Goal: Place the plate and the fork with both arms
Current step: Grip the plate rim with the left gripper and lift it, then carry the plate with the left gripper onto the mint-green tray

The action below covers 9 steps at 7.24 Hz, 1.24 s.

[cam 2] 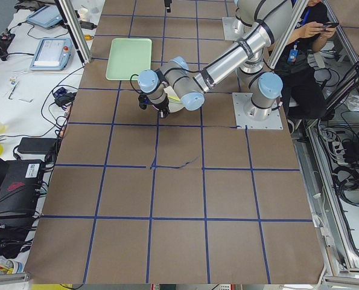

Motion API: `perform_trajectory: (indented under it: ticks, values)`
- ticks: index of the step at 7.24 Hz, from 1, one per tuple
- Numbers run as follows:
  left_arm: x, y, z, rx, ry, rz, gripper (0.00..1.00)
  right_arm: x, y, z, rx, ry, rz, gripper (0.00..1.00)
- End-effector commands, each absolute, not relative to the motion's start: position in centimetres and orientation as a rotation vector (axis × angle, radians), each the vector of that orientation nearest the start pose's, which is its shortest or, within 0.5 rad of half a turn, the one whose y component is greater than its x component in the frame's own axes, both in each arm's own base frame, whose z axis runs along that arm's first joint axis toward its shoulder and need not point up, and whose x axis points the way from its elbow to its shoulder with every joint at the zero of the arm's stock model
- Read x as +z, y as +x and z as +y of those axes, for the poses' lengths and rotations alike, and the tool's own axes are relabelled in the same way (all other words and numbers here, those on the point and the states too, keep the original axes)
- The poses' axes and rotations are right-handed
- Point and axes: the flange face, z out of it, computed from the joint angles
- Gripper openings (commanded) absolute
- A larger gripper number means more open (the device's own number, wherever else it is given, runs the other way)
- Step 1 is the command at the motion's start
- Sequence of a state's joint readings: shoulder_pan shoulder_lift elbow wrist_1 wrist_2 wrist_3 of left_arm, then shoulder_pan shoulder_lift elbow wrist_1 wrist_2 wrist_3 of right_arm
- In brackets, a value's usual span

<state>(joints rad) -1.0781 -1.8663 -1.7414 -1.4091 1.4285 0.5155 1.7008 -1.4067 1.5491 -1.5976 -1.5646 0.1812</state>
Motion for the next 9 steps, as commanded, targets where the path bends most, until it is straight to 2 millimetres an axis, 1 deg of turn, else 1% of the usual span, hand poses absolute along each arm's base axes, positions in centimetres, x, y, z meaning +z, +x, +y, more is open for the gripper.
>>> perform_trajectory:
  ticks: [1,2,3,4,5,6,7,8,9]
  values:
    - [28.9,7.8,-57.5,0.300,-0.335,3.474,0.00,41.6,20.2,-52.4,0.183,0.080,3.148,1.00]
    - [30.2,0.2,-60.3,0.208,-0.413,3.493,0.00,41.6,20.2,-52.4,0.183,0.080,3.148,1.00]
    - [30.8,-6.6,-63.3,0.159,-0.428,3.514,0.00,41.6,20.0,-52.3,0.189,0.079,3.167,1.00]
    - [30.9,-9.2,-66.2,0.127,-0.341,3.529,0.00,41.5,19.7,-52.3,0.193,0.077,3.186,1.00]
    - [29.0,-13.2,-68.9,0.113,-0.283,3.594,0.00,41.4,19.6,-52.3,0.195,0.079,3.190,1.00]
    - [26.9,-16.0,-71.5,0.065,-0.335,3.592,0.00,41.1,19.4,-52.3,0.200,0.087,3.190,1.00]
    - [25.3,-18.7,-73.3,0.059,-0.293,3.593,0.00,41.2,19.4,-52.4,0.195,0.084,3.190,1.00]
    - [23.2,-21.2,-74.2,0.099,-0.270,3.587,0.00,41.3,19.4,-52.3,0.197,0.084,3.192,1.00]
    - [21.8,-22.1,-74.9,0.109,-0.285,3.580,0.00,41.1,19.3,-52.4,0.197,0.087,3.191,1.00]
